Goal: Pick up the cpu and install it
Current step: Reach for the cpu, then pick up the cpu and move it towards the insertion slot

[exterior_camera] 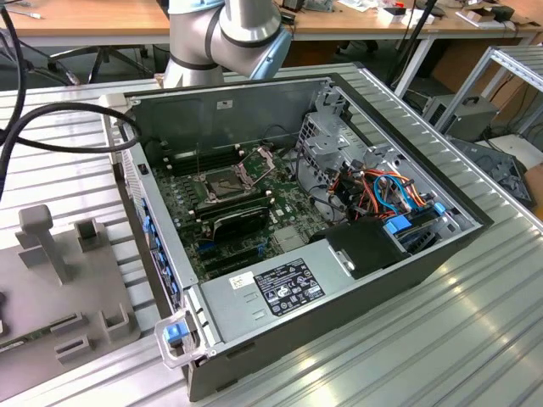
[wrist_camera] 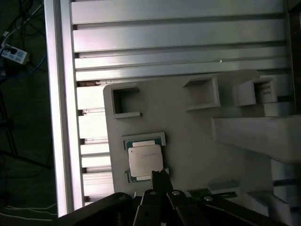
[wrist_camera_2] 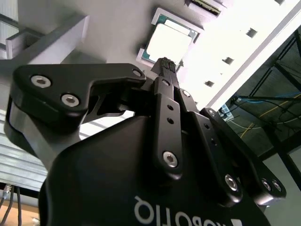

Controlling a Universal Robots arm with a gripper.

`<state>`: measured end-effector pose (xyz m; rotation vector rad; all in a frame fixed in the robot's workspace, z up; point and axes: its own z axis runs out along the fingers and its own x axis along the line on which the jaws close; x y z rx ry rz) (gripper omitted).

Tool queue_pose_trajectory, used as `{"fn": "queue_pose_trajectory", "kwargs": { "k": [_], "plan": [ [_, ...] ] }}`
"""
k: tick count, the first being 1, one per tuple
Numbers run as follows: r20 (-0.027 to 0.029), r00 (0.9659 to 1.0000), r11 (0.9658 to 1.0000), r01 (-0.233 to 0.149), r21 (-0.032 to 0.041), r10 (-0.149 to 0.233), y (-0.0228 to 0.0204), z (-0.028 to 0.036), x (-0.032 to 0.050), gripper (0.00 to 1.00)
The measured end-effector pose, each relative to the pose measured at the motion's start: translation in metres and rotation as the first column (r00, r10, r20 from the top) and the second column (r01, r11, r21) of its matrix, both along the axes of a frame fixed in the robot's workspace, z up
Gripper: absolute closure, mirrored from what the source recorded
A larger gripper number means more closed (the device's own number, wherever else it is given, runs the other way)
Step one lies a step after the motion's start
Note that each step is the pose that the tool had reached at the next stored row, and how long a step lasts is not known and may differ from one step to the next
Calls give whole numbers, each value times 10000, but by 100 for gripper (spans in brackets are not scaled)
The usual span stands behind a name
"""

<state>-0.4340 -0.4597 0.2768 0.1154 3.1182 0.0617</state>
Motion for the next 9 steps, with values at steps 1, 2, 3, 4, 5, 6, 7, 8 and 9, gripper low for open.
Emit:
{"fn": "queue_pose_trajectory", "kwargs": {
  "k": [1, 2, 3, 4, 5, 6, 7, 8, 9],
  "plan": [
    [-1, 10000, 10000, -1, 0, 1, 0, -1, 21, 89],
    [-4, 10000, 10000, -2, 0, 2, 0, -3, 55, 89],
    [-2, 10000, 10000, -3, 0, 3, 0, -4, 63, 89],
    [-3, 10000, 10000, -3, -1, 3, 0, -4, 63, 89],
    [-4, 10000, 10000, -3, -1, 3, 0, -3, 64, 89],
    [-3, 10000, 10000, -4, 0, 4, 0, -4, 65, 89],
    [-4, 10000, 10000, -4, -1, 4, 0, -3, 66, 89],
    [-4, 10000, 10000, -4, -1, 4, 0, -4, 66, 89],
    [-4, 10000, 10000, -4, 0, 4, 0, -4, 66, 89]
  ]
}}
